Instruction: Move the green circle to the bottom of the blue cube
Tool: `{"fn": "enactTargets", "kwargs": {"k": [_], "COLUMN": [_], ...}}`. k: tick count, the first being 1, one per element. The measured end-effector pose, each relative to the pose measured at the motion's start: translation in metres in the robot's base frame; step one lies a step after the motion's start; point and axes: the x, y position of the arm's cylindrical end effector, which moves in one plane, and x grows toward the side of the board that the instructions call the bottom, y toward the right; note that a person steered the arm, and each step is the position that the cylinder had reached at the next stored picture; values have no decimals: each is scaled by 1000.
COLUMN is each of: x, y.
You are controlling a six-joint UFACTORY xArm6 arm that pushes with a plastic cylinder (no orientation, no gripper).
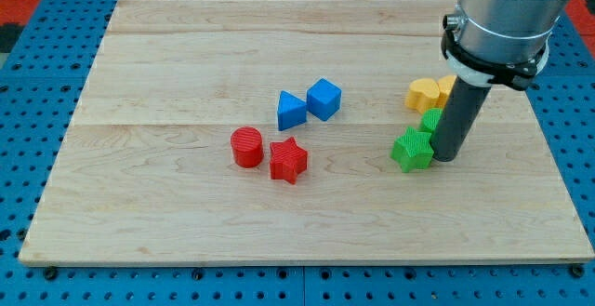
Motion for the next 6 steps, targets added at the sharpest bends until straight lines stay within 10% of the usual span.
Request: {"fn": "enactTargets", "kwargs": {"k": [3,6], "x": [-47,-57], "y": [46,-73]}}
